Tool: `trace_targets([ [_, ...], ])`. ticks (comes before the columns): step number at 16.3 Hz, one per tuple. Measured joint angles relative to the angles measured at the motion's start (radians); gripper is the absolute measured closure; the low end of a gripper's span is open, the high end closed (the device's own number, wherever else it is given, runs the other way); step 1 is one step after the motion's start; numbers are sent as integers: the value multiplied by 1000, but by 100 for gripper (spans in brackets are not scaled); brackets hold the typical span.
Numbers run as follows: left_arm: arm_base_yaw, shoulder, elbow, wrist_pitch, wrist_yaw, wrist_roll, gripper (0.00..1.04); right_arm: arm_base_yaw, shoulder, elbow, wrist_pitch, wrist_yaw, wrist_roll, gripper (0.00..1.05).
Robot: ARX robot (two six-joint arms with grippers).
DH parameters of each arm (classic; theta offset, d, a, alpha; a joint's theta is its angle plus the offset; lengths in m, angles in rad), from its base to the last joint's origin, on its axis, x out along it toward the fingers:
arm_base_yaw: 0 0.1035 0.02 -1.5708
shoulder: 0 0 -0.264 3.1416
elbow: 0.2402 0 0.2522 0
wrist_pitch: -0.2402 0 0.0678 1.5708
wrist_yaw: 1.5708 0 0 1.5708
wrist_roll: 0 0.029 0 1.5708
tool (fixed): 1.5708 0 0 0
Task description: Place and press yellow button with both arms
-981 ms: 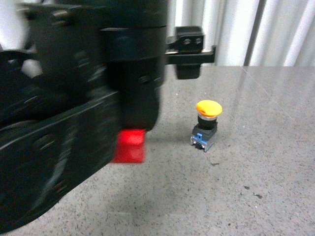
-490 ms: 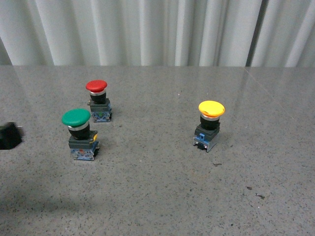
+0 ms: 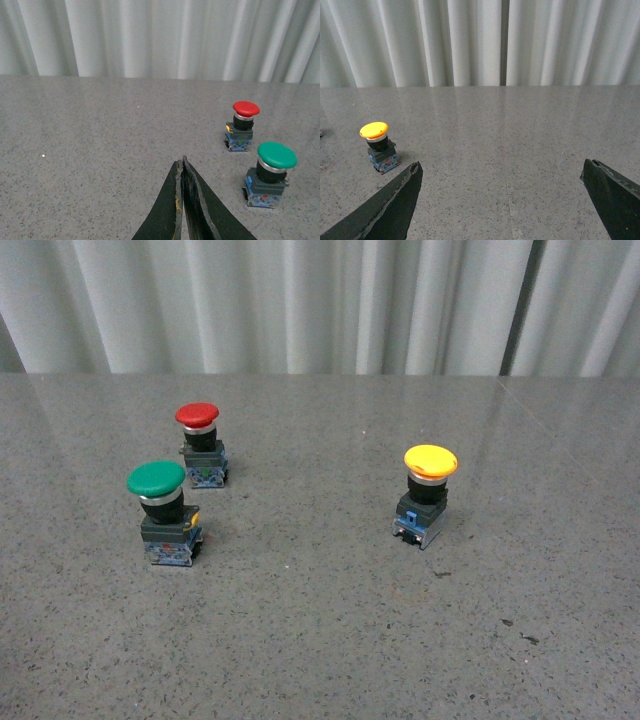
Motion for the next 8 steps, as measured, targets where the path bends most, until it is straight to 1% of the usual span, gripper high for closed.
trace_targets([
  [3,49,-167,-24,-137,47,0,103,0,0,0,0,0,0,6],
  [4,109,-218,-28,-183,116,1,103,0,0,0,0,0,0,6],
  [5,136,-267,-28,-225,117,0,103,0,0,0,0,0,0,6],
  [8,128,-395,-28,-340,133,1,103,0,0,0,0,0,0,6],
])
